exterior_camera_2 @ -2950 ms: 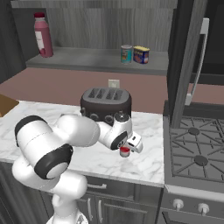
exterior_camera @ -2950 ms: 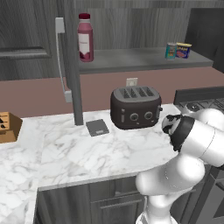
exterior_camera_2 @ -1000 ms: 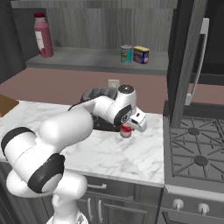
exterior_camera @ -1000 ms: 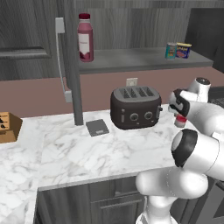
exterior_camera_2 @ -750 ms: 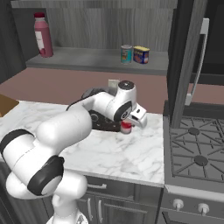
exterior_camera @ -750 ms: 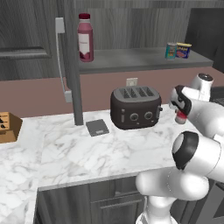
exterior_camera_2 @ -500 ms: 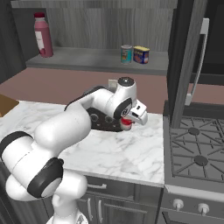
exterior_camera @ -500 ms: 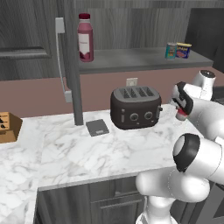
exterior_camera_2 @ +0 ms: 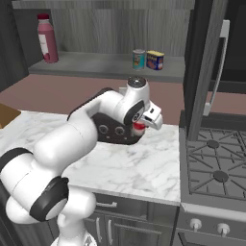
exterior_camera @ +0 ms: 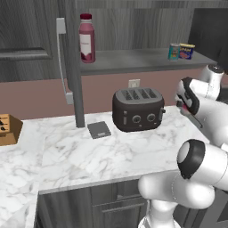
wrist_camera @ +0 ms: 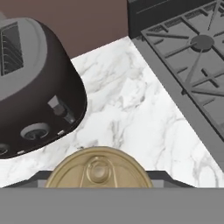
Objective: Pick the cans from the counter and place them in their designated side in the cabinet.
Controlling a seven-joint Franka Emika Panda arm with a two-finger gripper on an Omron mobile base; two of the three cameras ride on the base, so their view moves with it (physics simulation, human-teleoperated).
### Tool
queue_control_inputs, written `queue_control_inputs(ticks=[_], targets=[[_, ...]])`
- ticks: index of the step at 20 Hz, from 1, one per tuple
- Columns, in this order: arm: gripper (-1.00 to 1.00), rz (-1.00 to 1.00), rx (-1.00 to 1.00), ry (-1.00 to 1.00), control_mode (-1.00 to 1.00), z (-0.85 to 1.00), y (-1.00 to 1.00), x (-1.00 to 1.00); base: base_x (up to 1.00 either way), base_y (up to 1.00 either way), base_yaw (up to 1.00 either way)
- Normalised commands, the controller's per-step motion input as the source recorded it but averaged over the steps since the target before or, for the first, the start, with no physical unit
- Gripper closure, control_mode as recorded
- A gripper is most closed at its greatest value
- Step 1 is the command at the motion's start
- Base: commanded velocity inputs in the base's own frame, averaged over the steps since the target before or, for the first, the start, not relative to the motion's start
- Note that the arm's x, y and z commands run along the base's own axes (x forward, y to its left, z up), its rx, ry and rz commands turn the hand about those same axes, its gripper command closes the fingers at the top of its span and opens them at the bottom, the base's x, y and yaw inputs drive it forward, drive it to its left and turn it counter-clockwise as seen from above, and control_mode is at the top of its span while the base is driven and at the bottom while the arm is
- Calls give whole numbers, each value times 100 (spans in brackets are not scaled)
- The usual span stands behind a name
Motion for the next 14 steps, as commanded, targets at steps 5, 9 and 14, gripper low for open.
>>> queue_control_inputs(ticks=[5,9,14], targets=[[100,0,-3,-6,-100,33,0,0,0,0,0],[100,1,-5,-7,-100,30,1,0,0,0,0],[100,2,-4,-10,-100,29,1,0,0,0,0]])
